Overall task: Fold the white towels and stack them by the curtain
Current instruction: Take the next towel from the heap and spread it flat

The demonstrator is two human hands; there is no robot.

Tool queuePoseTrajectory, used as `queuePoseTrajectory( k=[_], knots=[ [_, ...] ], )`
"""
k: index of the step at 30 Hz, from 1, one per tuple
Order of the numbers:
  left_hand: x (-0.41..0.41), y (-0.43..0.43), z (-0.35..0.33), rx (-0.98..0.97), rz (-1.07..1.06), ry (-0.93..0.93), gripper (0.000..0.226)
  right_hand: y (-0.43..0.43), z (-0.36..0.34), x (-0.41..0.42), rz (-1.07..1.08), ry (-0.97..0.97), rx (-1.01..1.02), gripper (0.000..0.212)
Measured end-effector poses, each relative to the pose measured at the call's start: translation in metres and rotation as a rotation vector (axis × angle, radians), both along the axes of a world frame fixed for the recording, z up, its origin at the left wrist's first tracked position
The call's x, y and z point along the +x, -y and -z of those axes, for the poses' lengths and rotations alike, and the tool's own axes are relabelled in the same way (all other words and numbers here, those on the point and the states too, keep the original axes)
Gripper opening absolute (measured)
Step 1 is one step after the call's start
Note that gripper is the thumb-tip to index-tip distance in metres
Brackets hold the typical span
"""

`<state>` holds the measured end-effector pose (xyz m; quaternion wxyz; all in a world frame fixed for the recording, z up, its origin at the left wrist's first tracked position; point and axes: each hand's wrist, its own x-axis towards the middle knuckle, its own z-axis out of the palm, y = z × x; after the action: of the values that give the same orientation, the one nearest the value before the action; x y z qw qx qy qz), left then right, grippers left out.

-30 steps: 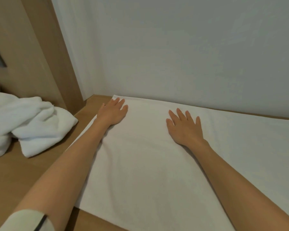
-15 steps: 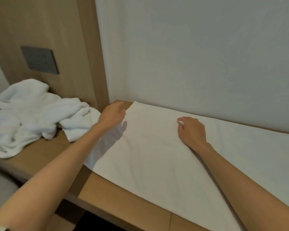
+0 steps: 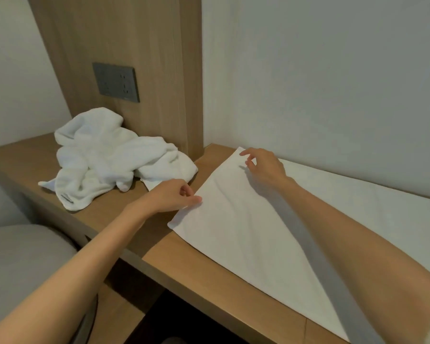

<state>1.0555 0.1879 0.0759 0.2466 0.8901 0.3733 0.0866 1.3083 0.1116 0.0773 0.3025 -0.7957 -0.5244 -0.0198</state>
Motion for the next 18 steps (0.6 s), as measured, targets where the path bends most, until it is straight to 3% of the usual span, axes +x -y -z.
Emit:
queuePoseTrajectory(
  k=[2, 6, 9, 18],
  knots=[
    [0.0, -0.003, 0.0, -0.048, -0.006, 0.023, 0.032, -0.017, 0.002, 0.0, -0.055, -0.012, -0.057, 0.031],
    [0.002, -0.011, 0.004, -0.077, -0.021, 0.015, 0.032, -0.047, 0.007, 0.0, -0.16, 0.143, -0.174, 0.04],
    [0.003, -0.018, 0.004, -0.097, 0.005, -0.028, 0.031, -0.062, 0.011, 0.003, -0.191, 0.253, -0.191, 0.028],
    [-0.002, -0.025, 0.01, -0.111, 0.107, 0.035, 0.034, -0.086, -0.006, 0.018, -0.259, 0.445, -0.33, 0.029]
  ],
)
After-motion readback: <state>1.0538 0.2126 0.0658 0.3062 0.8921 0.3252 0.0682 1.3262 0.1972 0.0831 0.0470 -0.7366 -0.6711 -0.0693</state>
